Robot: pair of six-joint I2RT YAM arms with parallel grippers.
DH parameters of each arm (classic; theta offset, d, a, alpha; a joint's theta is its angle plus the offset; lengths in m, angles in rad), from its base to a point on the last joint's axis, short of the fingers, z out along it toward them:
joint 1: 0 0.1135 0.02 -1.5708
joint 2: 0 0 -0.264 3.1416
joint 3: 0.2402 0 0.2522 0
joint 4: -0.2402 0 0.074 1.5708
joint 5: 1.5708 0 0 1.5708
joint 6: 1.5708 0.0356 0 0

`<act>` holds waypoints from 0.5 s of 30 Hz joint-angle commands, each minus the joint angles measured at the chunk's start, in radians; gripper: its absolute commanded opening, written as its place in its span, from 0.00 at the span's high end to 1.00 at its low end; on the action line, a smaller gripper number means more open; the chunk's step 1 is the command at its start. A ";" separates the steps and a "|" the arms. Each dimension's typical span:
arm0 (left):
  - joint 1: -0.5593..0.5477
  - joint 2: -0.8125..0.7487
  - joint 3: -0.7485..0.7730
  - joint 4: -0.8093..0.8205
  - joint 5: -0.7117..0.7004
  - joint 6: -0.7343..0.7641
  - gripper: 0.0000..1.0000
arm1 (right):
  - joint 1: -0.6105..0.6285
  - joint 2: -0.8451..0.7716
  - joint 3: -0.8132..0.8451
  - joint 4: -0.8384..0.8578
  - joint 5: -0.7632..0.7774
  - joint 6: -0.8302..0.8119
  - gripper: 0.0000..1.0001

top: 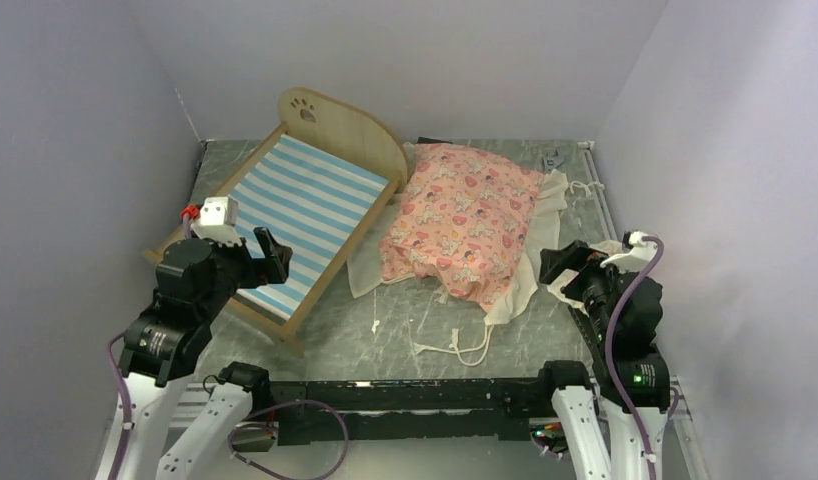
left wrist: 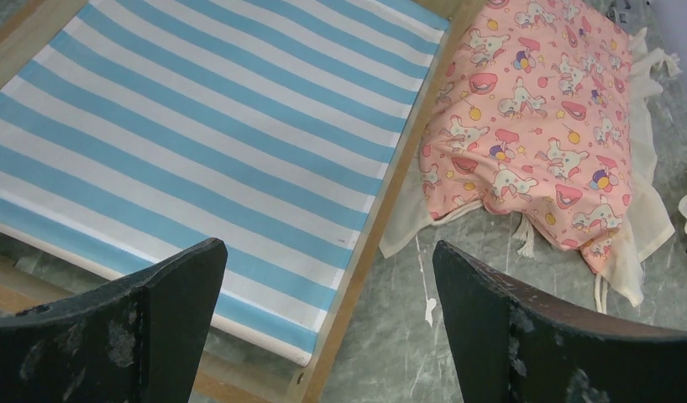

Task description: Set up the pet bed

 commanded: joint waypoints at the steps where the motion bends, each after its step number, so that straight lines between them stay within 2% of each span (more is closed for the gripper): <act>1: -0.002 0.022 0.008 0.058 0.030 -0.006 0.00 | -0.002 0.025 0.022 0.003 -0.015 -0.003 0.00; 5: -0.002 0.027 -0.032 0.094 0.037 -0.008 0.00 | -0.002 0.091 0.023 0.006 -0.052 0.008 0.00; 11: -0.004 0.048 -0.067 0.127 0.097 -0.010 0.00 | -0.002 0.313 0.063 0.067 -0.137 0.052 0.00; 15: -0.008 0.033 -0.093 0.138 0.110 -0.017 0.00 | -0.001 0.506 0.127 0.106 -0.112 0.057 0.00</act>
